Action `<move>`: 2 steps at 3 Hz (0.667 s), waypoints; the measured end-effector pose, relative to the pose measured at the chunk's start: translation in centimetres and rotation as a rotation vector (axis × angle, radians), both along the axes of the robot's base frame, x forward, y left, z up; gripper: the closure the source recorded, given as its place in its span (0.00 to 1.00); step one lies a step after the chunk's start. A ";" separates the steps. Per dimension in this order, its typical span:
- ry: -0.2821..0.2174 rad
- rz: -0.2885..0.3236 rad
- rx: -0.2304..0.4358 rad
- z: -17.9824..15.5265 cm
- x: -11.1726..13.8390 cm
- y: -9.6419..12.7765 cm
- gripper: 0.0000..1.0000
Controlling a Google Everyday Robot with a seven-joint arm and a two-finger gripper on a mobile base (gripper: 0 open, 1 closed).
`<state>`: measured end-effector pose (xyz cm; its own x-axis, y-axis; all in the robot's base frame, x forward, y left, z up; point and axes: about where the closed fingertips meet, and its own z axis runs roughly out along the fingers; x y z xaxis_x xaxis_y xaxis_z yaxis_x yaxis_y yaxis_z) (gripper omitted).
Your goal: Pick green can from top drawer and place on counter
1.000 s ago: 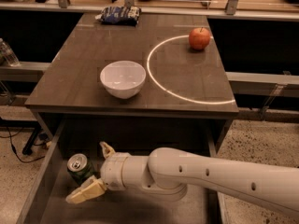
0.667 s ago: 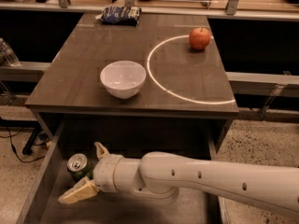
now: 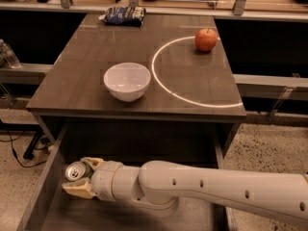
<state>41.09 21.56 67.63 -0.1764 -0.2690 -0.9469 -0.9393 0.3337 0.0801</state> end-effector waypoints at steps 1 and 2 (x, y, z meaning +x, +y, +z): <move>0.013 -0.033 -0.005 0.6 -0.4 -1.1 0.73; 0.033 -0.085 -0.038 1.7 -0.7 -4.6 0.95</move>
Offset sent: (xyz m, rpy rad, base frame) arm -0.0135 -0.0983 0.0432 -0.0986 0.0276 -0.1436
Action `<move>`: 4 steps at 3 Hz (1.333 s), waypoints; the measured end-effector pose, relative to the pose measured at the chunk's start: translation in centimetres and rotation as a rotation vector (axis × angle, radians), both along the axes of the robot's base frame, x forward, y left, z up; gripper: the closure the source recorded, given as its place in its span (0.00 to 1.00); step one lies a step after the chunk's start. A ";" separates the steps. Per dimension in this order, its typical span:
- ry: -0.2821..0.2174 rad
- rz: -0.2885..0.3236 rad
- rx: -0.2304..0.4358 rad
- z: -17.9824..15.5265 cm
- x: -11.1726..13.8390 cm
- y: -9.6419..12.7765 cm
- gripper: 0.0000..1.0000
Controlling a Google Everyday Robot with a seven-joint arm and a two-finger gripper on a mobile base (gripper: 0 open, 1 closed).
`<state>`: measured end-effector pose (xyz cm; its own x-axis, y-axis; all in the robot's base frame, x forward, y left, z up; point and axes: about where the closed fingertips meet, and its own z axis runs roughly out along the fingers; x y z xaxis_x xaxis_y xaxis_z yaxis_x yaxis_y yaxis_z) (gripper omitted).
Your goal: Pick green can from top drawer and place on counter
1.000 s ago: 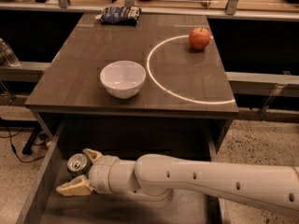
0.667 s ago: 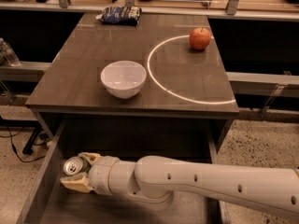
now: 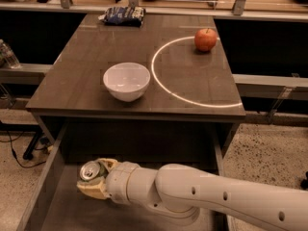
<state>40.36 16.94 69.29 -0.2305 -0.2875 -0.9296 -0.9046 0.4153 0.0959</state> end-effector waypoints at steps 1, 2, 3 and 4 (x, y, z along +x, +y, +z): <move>0.015 -0.176 -0.063 4.0 2.7 -11.0 1.00; -0.021 -0.262 -0.117 8.6 4.3 -18.8 1.00; 0.016 -0.265 -0.119 8.2 3.4 -22.0 1.00; -0.092 -0.299 -0.166 12.4 5.0 -22.9 1.00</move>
Offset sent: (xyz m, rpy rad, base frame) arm -0.0131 -0.2664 0.1372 -0.0988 0.0778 -0.0677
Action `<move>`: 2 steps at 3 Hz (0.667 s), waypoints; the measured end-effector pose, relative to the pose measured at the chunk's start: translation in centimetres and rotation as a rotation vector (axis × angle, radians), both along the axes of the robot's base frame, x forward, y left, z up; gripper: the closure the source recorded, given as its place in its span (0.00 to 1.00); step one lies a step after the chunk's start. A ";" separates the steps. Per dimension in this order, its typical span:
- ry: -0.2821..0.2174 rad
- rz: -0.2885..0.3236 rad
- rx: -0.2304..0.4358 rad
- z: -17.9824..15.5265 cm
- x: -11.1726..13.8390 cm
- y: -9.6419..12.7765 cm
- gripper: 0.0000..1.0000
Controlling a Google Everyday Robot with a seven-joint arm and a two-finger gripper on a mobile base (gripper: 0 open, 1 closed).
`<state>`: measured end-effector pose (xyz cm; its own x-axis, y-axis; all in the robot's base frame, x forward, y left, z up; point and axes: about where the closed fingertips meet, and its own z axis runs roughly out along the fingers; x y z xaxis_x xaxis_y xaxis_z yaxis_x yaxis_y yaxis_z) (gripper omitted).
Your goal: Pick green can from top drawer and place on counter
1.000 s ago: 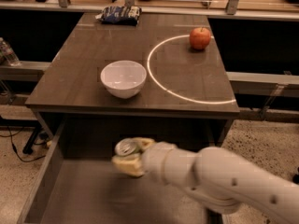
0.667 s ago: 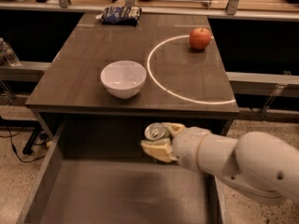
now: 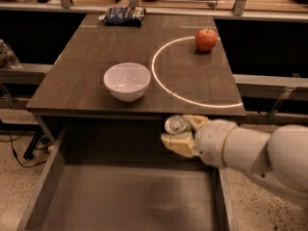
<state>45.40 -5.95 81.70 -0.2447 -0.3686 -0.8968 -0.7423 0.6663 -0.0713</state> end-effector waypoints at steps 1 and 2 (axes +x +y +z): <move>-0.119 -0.019 -0.050 5.6 1.6 -1.1 1.00; -0.282 -0.030 -0.127 15.0 4.7 -1.8 1.00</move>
Offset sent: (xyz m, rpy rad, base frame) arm 0.0699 -0.0199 0.2291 -0.1972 -0.4171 -0.0370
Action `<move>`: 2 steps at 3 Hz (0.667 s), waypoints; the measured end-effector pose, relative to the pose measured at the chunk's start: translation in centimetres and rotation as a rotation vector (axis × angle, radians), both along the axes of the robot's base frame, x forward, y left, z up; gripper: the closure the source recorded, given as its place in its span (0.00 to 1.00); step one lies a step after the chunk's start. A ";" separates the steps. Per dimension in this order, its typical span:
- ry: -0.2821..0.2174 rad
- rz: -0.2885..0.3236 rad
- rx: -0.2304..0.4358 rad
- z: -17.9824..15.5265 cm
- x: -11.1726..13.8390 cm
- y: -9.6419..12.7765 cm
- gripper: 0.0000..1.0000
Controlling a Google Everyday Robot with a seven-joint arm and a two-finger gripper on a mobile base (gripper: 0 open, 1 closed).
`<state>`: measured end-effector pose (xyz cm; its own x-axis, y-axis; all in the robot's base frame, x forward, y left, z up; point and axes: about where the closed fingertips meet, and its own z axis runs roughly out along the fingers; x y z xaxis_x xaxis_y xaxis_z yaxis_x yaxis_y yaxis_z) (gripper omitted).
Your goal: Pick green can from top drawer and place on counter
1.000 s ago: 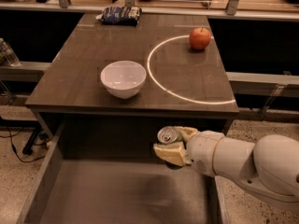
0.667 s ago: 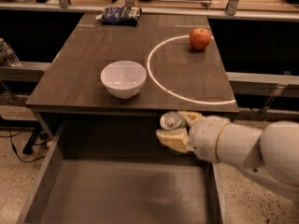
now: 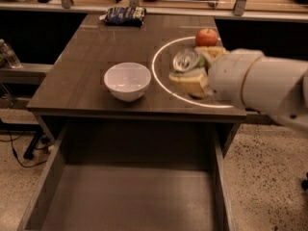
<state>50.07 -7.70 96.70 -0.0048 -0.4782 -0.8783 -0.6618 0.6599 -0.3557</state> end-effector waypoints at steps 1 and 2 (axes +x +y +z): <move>-0.083 0.028 -0.011 5.6 3.5 0.7 1.00; -0.079 0.031 -0.012 5.3 3.1 1.0 1.00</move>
Offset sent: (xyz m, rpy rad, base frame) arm 0.0263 0.0033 0.0384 -0.0058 -0.0550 0.0188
